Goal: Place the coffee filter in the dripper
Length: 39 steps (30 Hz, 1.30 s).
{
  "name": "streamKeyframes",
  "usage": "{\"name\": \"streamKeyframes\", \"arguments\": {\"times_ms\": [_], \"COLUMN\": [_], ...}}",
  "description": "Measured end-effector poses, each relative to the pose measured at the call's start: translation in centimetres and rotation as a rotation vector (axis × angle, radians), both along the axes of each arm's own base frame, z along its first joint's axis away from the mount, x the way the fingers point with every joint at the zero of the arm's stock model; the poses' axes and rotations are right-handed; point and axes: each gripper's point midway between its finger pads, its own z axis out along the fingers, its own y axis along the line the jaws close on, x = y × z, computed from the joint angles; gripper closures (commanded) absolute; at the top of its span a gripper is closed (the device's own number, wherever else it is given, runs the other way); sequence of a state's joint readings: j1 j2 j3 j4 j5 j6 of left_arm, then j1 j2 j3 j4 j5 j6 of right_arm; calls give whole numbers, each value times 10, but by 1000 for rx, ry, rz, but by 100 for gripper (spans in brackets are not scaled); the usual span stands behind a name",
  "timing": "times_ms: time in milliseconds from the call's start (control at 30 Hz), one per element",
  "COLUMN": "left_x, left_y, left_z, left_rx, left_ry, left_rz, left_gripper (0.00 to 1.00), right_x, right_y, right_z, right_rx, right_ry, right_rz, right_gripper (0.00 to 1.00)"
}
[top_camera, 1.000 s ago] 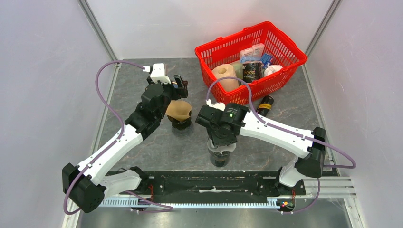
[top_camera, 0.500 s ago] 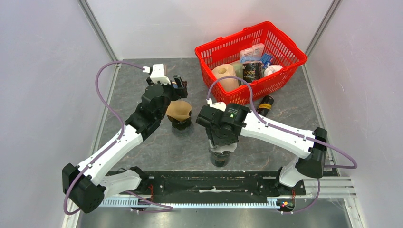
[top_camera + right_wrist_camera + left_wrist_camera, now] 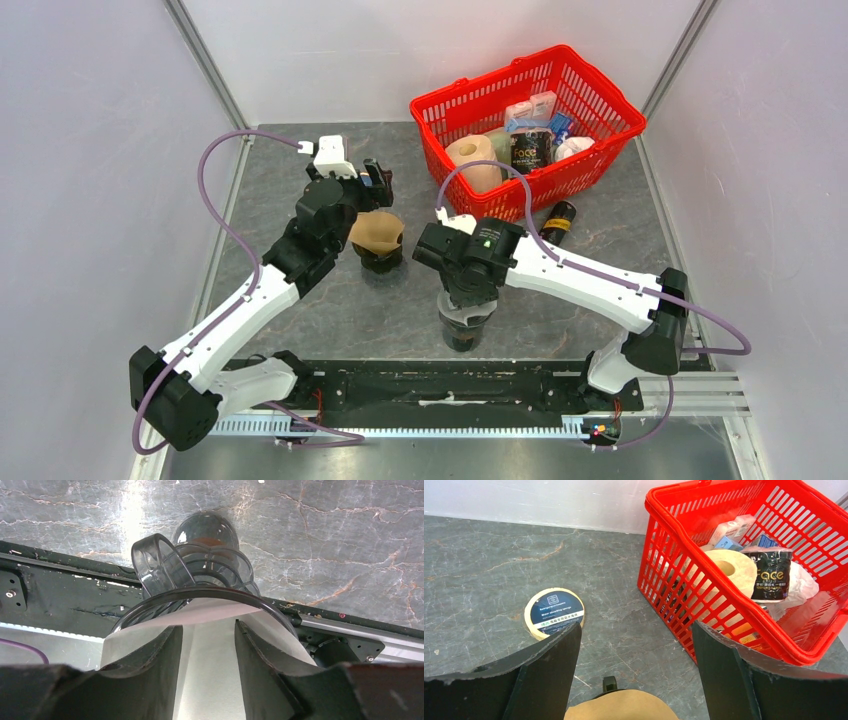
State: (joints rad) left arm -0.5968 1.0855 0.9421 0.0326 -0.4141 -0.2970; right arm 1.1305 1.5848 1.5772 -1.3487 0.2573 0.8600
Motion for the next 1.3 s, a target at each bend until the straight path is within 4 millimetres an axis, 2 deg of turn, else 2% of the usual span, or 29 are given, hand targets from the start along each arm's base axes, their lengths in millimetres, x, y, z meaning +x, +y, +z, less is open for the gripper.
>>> {"name": "streamKeyframes", "arguments": {"times_ms": [533, 833, 1033, 1167, 1300], "left_x": [0, 0, 0, 0, 0], "left_y": [0, 0, 0, 0, 0], "left_z": [0, 0, 0, 0, 0], "left_rx": [0, 0, 0, 0, 0], "left_ry": [0, 0, 0, 0, 0], "left_rz": [0, 0, 0, 0, 0], "left_gripper": [12, 12, 12, 12, 12], "right_x": [2, 3, 3, 5, 14], "right_y": [-2, -6, -3, -4, -5], "right_z": [1, 15, 20, 28, 53], "right_rx": [-8, 29, 54, 77, 124], "right_ry": [-15, -46, -59, -83, -159], "right_rz": [9, 33, 46, 52, 52], "right_gripper": [50, 60, 61, 61, 60]}}
